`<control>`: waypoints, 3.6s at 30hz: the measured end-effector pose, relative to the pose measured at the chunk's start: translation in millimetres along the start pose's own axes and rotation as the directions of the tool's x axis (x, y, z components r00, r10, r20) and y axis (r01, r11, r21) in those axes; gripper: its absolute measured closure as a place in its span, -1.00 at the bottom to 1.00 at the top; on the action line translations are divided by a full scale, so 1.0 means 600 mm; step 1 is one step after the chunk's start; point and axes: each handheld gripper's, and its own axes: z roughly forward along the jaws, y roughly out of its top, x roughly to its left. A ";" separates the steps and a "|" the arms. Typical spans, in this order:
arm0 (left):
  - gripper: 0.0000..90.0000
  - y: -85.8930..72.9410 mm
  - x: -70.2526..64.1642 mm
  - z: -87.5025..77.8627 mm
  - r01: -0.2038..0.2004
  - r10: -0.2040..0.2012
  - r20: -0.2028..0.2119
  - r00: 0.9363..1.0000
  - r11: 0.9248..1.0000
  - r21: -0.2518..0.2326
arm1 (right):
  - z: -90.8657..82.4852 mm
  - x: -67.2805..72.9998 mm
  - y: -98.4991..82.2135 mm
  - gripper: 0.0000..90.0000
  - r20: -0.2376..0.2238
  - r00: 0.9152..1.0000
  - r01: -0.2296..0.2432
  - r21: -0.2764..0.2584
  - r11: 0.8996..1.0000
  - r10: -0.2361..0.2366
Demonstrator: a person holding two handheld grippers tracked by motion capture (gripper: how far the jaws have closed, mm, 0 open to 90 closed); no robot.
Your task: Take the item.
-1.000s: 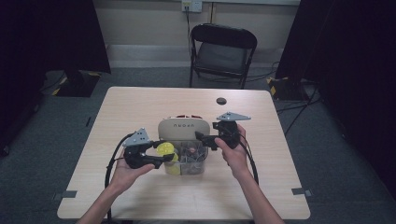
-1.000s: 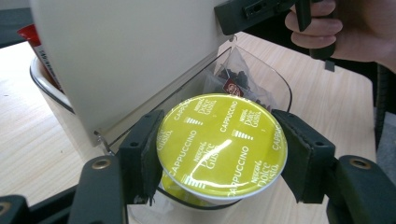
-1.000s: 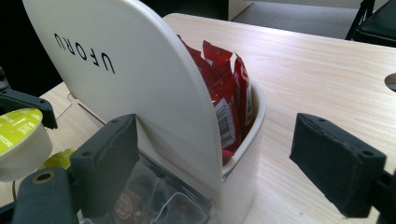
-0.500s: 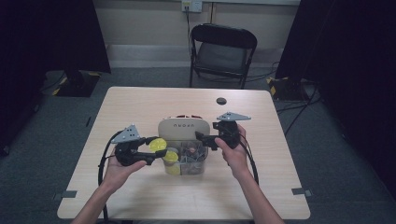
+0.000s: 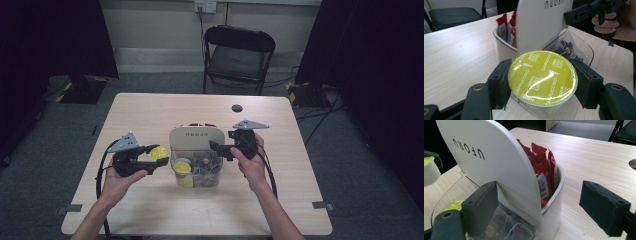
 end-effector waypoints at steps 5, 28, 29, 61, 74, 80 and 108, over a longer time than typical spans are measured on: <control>-0.16 -0.002 0.014 -0.010 0.025 -0.025 -0.010 1.000 1.000 -0.015 | 0.001 -0.001 0.000 -0.68 -0.004 1.000 -0.001 0.003 1.000 0.001; -0.16 -0.037 0.084 -0.028 0.089 -0.085 -0.118 0.989 0.996 0.028 | 0.001 -0.001 0.000 -0.69 -0.004 1.000 0.003 0.004 1.000 -0.003; -0.16 -0.040 0.087 -0.027 0.092 -0.086 -0.127 0.988 0.995 0.038 | 0.001 -0.001 0.000 -0.69 -0.004 1.000 0.002 0.004 1.000 -0.002; -0.16 -0.125 0.157 0.036 0.169 -0.125 -0.199 0.972 0.961 0.220 | 0.007 0.003 -0.003 -0.69 -0.003 1.000 0.008 0.016 1.000 -0.007; -0.17 -0.133 0.157 0.051 0.186 -0.141 -0.185 0.973 0.950 0.253 | 0.007 0.003 -0.003 -0.69 -0.002 1.000 0.009 0.017 1.000 -0.009; -0.39 -0.134 0.157 0.044 0.186 -0.146 -0.187 0.971 0.958 0.219 | 0.007 0.003 -0.003 -0.68 -0.004 1.000 0.006 0.015 1.000 -0.006; -0.51 -0.158 0.108 -0.023 0.192 -0.144 -0.206 0.968 0.953 0.235 | 0.013 0.007 -0.005 -0.69 -0.009 1.000 0.003 0.024 1.000 -0.003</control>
